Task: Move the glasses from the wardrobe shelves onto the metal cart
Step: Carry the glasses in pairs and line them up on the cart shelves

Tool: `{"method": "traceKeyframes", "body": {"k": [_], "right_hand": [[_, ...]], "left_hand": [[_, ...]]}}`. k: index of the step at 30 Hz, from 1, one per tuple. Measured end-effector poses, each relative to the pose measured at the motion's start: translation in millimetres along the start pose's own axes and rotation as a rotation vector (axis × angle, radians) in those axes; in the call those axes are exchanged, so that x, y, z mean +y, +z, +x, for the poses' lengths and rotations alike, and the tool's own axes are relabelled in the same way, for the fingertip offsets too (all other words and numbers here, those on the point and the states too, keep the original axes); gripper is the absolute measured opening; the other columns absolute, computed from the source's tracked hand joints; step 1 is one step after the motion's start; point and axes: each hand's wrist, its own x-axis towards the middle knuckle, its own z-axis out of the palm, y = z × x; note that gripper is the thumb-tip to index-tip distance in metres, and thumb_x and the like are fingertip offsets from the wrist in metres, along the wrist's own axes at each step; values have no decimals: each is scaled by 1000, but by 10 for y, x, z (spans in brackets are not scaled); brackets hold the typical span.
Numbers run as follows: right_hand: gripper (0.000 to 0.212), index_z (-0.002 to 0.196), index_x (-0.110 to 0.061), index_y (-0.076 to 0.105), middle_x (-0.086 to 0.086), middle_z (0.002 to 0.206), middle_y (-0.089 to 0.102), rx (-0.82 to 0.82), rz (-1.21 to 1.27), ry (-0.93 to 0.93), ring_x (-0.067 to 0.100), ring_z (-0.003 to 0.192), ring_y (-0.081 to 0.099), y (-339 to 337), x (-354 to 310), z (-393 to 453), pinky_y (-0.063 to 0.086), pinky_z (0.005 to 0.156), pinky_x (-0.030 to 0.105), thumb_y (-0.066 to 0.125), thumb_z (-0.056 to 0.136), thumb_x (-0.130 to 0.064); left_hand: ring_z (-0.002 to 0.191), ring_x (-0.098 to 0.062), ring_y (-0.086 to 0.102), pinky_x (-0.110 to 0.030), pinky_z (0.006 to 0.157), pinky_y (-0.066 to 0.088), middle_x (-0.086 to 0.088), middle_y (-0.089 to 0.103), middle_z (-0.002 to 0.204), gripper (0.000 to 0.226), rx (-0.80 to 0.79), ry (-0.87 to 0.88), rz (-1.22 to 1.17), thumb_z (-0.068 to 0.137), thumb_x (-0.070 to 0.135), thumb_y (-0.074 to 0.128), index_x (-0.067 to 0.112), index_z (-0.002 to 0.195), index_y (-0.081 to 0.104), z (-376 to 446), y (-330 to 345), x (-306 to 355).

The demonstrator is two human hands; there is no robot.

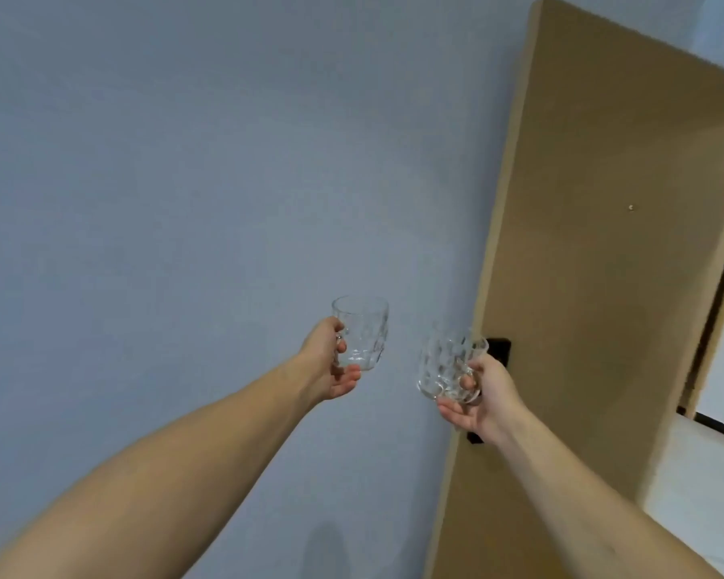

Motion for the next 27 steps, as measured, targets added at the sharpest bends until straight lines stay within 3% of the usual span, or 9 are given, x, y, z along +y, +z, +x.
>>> {"method": "traceKeyframes", "body": {"k": [6,10,17,27], "right_hand": [[35,60,-16,38,14,71,56,-233,-101,32,30,64,60,1547,384,-430,59,55,35,47,91,-31],[35,61,-16,38,13,74,56,-373,-133,53,32,66,60,2659,768,-892,57,65,38,49,90,-32],[31,64,-15,41,15,82,57,-636,-180,118,34,68,62,4490,1533,-2036,57,67,41,49,90,-29],[26,73,-12,44,20,94,57,-1014,-270,203,37,70,65,6405,2423,-3657,59,70,45,48,94,-26]], "left_hand": [[72,-29,58,-32,67,53,-20,62,95,31,190,79,-91,93,40,49,17,73,42,-506,-1661,333],[72,-28,57,-32,66,53,-19,61,93,28,326,116,-119,92,39,50,17,76,43,-1009,-2871,508],[73,-28,61,-29,59,54,-17,62,96,24,603,167,-136,89,39,53,16,84,48,-2141,-4913,747],[74,-29,64,-32,66,54,-20,65,104,23,957,241,-240,88,38,53,16,82,49,-3784,-6855,842]]}}
